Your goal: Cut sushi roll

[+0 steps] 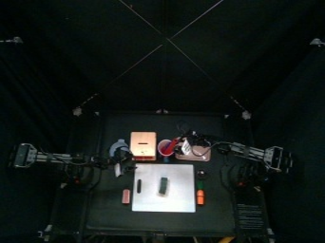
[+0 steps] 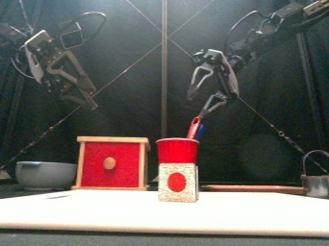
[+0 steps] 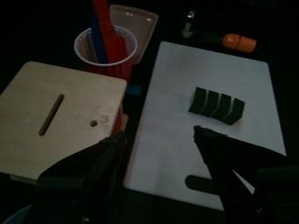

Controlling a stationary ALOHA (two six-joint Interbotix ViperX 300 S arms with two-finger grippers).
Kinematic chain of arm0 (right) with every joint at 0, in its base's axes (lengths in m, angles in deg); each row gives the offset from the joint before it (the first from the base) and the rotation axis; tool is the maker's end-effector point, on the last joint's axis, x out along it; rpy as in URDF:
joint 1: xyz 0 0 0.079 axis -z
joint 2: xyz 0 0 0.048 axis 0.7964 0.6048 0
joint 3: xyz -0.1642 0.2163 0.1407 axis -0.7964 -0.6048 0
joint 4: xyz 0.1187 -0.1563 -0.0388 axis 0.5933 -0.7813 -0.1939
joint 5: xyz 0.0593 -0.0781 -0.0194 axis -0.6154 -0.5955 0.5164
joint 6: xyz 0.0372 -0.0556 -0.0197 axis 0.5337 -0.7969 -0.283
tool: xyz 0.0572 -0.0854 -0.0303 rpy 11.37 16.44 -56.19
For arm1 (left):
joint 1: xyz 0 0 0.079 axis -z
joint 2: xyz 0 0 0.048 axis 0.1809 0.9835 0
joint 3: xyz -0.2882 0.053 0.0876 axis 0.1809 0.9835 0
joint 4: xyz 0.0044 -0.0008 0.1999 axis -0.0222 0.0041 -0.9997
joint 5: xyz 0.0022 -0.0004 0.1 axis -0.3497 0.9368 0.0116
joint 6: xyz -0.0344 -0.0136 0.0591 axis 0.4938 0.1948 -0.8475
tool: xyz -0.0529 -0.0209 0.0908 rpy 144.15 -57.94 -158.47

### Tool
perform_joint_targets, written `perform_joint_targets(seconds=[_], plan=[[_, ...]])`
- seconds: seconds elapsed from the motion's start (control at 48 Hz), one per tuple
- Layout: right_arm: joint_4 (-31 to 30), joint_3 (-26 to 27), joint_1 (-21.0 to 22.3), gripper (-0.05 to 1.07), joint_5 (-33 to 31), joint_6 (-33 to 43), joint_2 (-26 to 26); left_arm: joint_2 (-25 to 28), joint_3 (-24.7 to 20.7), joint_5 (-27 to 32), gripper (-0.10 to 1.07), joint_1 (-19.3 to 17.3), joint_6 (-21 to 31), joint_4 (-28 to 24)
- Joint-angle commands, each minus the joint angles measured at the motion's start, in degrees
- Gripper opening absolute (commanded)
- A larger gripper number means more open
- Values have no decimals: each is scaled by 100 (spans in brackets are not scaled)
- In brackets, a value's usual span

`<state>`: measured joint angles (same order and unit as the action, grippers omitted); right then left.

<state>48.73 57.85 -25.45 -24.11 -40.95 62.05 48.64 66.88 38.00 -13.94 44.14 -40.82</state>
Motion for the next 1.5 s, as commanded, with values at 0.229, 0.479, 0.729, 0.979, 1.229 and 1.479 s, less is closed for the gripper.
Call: perform_joint_targets(seconds=[0.229,0.479,0.729,0.979,1.229,1.479], plan=[[-448,598,299,103,-448,-9,9,-9,-18,0,96,-26,35,0],[-255,686,396,103,-923,-26,413,-9,0,0,96,-53,44,0],[-167,1099,193,103,-1600,9,809,-9,62,0,96,-97,44,9],[-149,1239,18,103,-1705,18,800,-9,97,-9,96,-105,53,9],[-105,1301,-193,103,-1890,35,703,-9,149,0,96,-176,62,35],[-62,1371,-325,103,-1907,35,694,-9,176,-9,96,-193,62,44]])
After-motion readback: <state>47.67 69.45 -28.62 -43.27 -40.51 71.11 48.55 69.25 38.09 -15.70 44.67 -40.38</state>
